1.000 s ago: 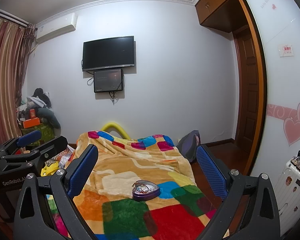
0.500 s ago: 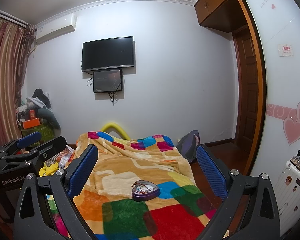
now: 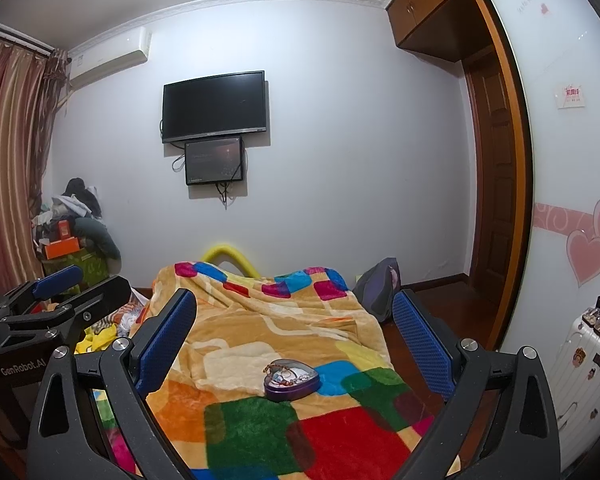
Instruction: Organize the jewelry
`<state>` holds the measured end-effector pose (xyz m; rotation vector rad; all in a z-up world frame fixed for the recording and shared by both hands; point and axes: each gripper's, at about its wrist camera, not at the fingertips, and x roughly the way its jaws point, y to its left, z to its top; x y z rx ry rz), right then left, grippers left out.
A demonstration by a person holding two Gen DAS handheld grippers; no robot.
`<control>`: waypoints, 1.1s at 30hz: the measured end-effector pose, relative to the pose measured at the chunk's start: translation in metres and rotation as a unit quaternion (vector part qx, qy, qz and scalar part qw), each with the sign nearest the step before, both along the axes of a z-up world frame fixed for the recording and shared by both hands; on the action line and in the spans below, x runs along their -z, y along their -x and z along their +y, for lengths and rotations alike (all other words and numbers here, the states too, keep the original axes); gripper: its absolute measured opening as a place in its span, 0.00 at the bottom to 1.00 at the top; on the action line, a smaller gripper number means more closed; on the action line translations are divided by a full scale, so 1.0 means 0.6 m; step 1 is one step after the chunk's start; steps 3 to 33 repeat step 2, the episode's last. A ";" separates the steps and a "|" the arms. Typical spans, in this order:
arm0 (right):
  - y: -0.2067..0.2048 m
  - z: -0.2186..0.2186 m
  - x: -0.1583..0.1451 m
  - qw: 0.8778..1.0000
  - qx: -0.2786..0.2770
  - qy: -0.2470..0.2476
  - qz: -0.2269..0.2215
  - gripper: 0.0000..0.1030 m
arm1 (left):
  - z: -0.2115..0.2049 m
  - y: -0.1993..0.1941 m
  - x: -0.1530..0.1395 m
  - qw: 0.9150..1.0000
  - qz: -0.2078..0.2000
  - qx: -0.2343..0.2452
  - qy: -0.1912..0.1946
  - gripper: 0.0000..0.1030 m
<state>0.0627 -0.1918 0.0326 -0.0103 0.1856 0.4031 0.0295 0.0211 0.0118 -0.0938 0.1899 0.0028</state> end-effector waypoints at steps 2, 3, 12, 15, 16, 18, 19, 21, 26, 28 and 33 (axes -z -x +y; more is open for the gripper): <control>-0.002 0.002 0.000 1.000 0.000 0.000 0.002 0.95 | 0.003 -0.003 0.000 1.000 0.000 -0.003 0.001 1.00; -0.002 0.002 0.000 1.000 0.000 0.000 0.002 0.95 | 0.003 -0.003 0.000 1.000 0.000 -0.003 0.001 1.00; -0.002 0.002 0.000 1.000 0.000 0.000 0.002 0.95 | 0.003 -0.003 0.000 1.000 0.000 -0.003 0.001 1.00; -0.002 0.002 0.000 1.000 0.000 0.000 0.002 0.95 | 0.003 -0.003 0.000 1.000 0.000 -0.003 0.001 1.00; -0.002 0.002 0.000 1.000 0.000 0.000 0.002 0.95 | 0.003 -0.003 0.000 1.000 0.000 -0.003 0.001 1.00; -0.002 0.002 0.000 1.000 0.000 0.000 0.002 0.95 | 0.003 -0.003 0.000 1.000 0.000 -0.003 0.001 1.00; -0.002 0.002 0.000 1.000 0.000 0.000 0.002 0.95 | 0.003 -0.003 0.000 1.000 0.000 -0.003 0.001 1.00; -0.002 0.002 0.000 1.000 0.000 0.000 0.002 0.95 | 0.003 -0.003 0.000 1.000 0.000 -0.003 0.001 1.00; -0.002 0.002 0.000 1.000 0.000 0.000 0.002 0.95 | 0.003 -0.003 0.000 1.000 0.000 -0.003 0.001 1.00; -0.002 0.002 0.000 1.000 0.000 0.000 0.002 0.95 | 0.003 -0.003 0.000 1.000 0.000 -0.003 0.001 1.00; -0.002 0.002 0.000 1.000 0.000 0.000 0.002 0.95 | 0.003 -0.003 0.000 1.000 0.000 -0.003 0.001 1.00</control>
